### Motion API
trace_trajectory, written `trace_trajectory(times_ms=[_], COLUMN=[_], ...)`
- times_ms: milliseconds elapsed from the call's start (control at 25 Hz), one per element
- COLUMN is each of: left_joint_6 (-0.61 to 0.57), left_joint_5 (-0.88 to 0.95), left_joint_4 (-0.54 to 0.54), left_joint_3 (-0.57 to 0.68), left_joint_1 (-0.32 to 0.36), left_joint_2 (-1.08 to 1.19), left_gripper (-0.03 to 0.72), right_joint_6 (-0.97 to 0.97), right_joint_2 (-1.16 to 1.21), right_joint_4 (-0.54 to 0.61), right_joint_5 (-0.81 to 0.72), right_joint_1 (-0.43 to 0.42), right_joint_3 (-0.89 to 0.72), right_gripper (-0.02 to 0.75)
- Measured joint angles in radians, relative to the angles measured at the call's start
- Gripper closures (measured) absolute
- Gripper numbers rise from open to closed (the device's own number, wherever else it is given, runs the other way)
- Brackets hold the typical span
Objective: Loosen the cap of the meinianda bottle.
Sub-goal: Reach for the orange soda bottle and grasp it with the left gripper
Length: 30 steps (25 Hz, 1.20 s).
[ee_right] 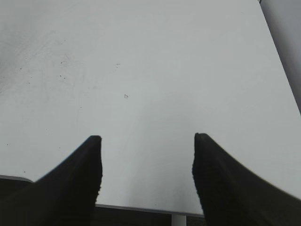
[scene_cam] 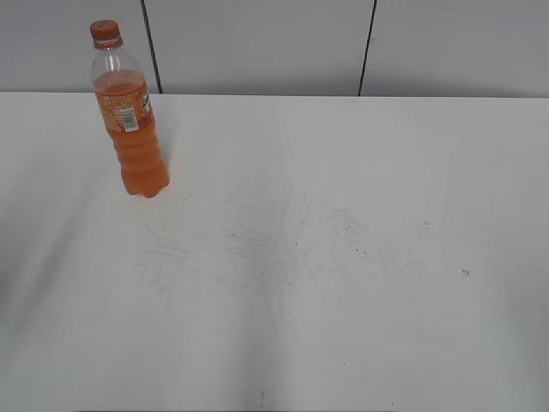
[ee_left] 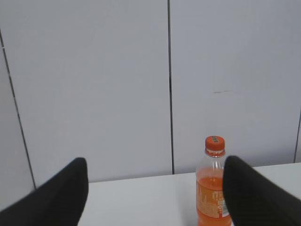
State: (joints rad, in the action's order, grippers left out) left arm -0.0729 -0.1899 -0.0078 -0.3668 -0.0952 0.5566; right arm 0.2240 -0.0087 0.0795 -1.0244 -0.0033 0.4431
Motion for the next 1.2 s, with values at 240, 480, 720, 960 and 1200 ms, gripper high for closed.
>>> trace_trajectory(times_ms=[240,480,720,960,1200], left_joint_6=[0.037,0.059,0.065,0.126,0.146], left_joint_5=[-0.329,-0.660,-0.960,-0.993,-1.006], left_joint_4=[0.093,0.221,0.288,0.493,0.622], left_joint_3=[0.051,0.054,0.038,-0.053,-0.144], left_joint_1=[-0.122,-0.133,-0.083,0.035,0.096], left_joint_2=[0.396,0.741,0.959,1.111,1.199], left_gripper=[0.154,0.154,0.154,0.154,0.090], right_joint_6=[0.000,0.000,0.000,0.000,0.000], right_joint_2=[0.000,0.000,0.000,0.000,0.000], right_joint_4=[0.000,0.000,0.000,0.000,0.000], right_joint_5=[0.000,0.000,0.000,0.000,0.000], right_joint_1=[0.000,0.000,0.000,0.000,0.000], right_joint_3=[0.000,0.000,0.000,0.000,0.000], right_gripper=[0.279,0.279,0.279,0.279,0.279])
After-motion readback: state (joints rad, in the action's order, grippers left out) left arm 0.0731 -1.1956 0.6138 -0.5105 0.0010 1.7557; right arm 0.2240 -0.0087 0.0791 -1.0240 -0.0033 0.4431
